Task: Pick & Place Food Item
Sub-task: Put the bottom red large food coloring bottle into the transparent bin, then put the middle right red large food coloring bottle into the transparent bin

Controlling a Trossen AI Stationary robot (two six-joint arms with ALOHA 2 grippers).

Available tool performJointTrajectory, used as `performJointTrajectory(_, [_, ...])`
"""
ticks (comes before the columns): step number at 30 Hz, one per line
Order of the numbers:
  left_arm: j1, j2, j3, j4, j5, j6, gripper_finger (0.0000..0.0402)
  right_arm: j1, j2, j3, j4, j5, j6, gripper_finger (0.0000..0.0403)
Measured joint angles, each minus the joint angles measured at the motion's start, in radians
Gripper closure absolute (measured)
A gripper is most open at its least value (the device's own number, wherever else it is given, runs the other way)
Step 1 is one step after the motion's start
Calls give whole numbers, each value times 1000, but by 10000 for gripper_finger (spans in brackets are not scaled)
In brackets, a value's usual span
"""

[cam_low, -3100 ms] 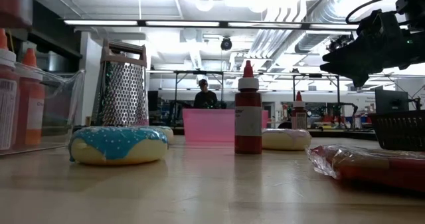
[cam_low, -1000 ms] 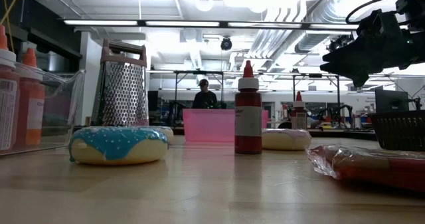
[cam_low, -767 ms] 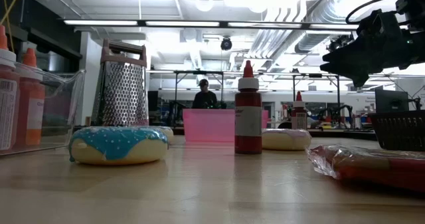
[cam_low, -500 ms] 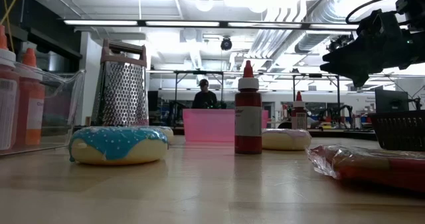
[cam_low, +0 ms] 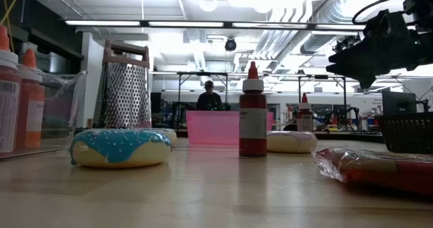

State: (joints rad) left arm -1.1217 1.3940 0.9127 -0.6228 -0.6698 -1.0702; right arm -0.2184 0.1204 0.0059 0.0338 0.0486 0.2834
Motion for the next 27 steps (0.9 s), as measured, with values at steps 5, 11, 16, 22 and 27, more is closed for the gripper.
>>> performJointTrajectory(5, [0,-51,0,0,-23,45,263,0,0,0,0,0,0,243])
performJointTrajectory(11, [0,-104,1,0,-44,98,263,0,0,0,0,0,0,243])
performJointTrajectory(16, [0,-106,1,-1,-48,112,263,0,0,0,0,0,0,243])
performJointTrajectory(22, [76,-106,1,20,-48,149,263,0,0,0,0,0,0,243])
performJointTrajectory(27, [198,-106,1,146,14,381,263,0,0,0,0,0,0,243])
